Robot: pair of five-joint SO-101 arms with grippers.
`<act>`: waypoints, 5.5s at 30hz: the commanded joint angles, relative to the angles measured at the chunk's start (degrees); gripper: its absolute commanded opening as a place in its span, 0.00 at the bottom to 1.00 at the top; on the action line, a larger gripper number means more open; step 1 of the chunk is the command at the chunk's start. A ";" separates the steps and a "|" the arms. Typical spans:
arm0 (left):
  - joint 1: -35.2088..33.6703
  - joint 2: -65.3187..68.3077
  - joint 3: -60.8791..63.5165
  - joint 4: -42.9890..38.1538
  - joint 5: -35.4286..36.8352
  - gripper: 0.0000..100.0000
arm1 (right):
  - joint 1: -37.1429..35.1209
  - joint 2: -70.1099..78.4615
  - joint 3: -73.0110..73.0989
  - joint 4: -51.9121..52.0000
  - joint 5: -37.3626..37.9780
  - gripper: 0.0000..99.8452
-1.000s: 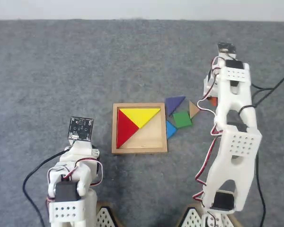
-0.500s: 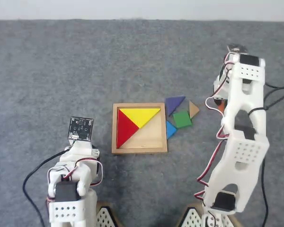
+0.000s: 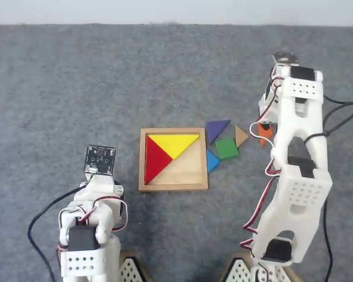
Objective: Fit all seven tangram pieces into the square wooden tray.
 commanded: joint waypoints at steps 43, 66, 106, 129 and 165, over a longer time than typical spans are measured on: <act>0.18 -1.14 -0.66 0.18 -0.09 0.02 | -17.54 -17.63 12.48 -1.89 -0.53 0.04; 0.18 -1.14 -0.66 0.18 -0.09 0.02 | -35.74 -23.69 39.12 -22.20 -24.53 0.04; 0.18 -1.14 -0.66 0.18 -0.09 0.02 | -30.99 -29.85 36.22 -20.53 -16.00 0.22; 0.18 -1.14 -0.66 0.18 -0.09 0.02 | -33.01 -16.75 32.53 -20.18 -14.42 0.22; 0.18 -1.14 -0.66 0.18 -0.09 0.02 | -39.78 -17.45 32.88 -19.65 -11.43 0.22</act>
